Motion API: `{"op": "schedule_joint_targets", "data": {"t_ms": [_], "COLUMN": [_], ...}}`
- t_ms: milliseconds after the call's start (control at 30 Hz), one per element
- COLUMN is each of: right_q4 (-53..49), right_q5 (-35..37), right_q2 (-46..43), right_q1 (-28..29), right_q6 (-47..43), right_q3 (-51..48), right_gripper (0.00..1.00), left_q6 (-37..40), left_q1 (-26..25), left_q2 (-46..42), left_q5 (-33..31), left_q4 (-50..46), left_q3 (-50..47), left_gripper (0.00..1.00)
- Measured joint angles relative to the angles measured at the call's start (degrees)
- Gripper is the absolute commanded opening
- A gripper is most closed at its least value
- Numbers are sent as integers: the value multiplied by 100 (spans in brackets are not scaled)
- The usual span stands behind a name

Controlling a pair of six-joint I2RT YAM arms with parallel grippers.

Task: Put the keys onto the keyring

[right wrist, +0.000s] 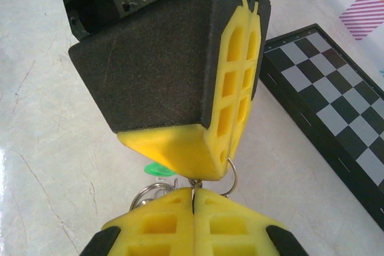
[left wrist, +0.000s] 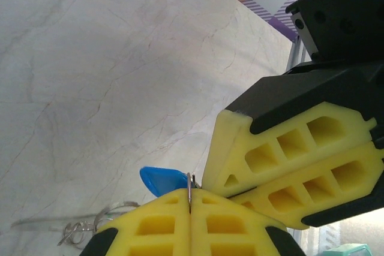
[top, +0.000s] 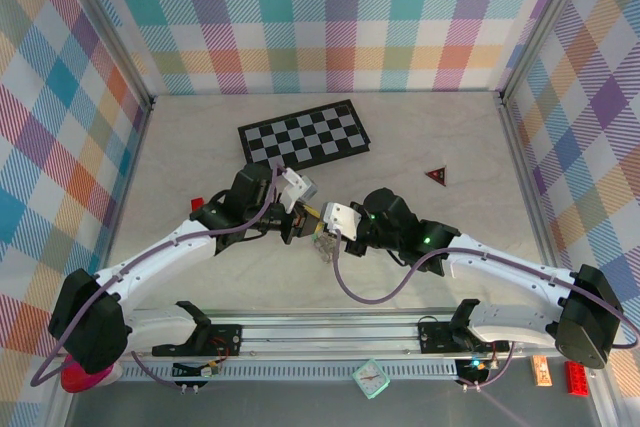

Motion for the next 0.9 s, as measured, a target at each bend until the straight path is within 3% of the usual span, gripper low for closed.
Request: {"op": "schedule_joint_targets", "data": {"t_ms": [133, 233, 333, 500, 733, 900], "right_q4": [-15, -79, -251, -369, -4, 85], "right_q5": [-101, -289, -531, -850, -804, -817], "right_q2": [-15, -87, -310, -931, -1665, -1488], "right_q1": [0, 11, 17, -79, -317, -378], "right_q6": [-2, 48, 94, 190, 640, 918], "right_q3": [0, 0, 0, -61, -588, -715], "right_gripper": [22, 48, 53, 52, 27, 23], "left_q6": [4, 129, 358, 837, 1416, 1834], "left_q1": [0, 0, 0, 0, 0, 0], "left_q2": [-142, -297, -461, -682, -686, -737], "left_q5": [90, 192, 372, 721, 1104, 1329], "left_q4": [350, 723, 1143, 1606, 1738, 1803], "left_q3": [-245, -476, -723, -1071, -1091, -1196], "left_gripper": [0, 0, 0, 0, 0, 0]}}
